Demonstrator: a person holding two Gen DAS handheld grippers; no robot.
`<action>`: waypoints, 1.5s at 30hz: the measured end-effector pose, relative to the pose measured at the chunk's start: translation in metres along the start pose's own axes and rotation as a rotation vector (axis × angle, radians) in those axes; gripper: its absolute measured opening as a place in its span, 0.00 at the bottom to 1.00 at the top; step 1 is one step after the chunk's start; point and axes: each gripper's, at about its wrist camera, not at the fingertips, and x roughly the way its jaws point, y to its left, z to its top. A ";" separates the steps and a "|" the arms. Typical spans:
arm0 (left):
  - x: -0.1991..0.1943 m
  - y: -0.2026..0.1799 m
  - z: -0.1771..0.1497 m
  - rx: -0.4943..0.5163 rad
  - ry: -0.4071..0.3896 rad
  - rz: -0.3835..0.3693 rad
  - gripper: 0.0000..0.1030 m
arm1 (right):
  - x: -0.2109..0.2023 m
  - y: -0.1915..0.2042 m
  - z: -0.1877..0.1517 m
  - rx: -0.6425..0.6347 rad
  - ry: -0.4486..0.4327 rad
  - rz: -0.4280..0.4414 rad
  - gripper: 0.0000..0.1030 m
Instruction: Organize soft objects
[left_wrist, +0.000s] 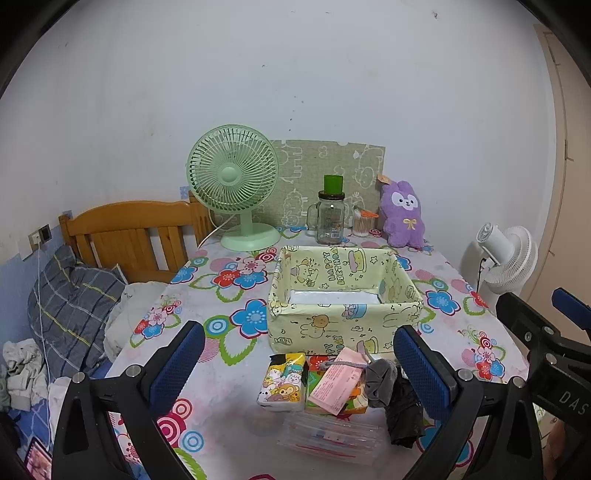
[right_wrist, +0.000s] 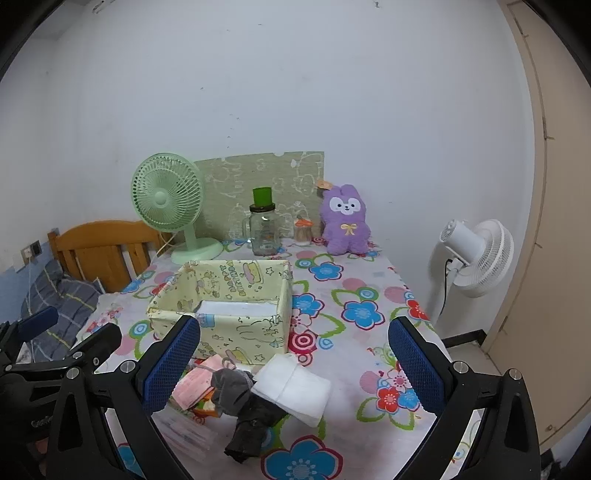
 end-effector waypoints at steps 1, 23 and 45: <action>0.000 0.000 0.000 0.001 -0.001 0.002 1.00 | 0.000 0.000 0.000 0.001 0.001 0.001 1.00; -0.001 0.001 -0.003 0.007 -0.008 0.006 1.00 | -0.003 -0.001 -0.003 0.003 -0.002 -0.009 1.00; -0.008 0.000 -0.005 0.023 -0.017 0.009 1.00 | -0.006 -0.004 -0.004 0.014 -0.004 -0.021 1.00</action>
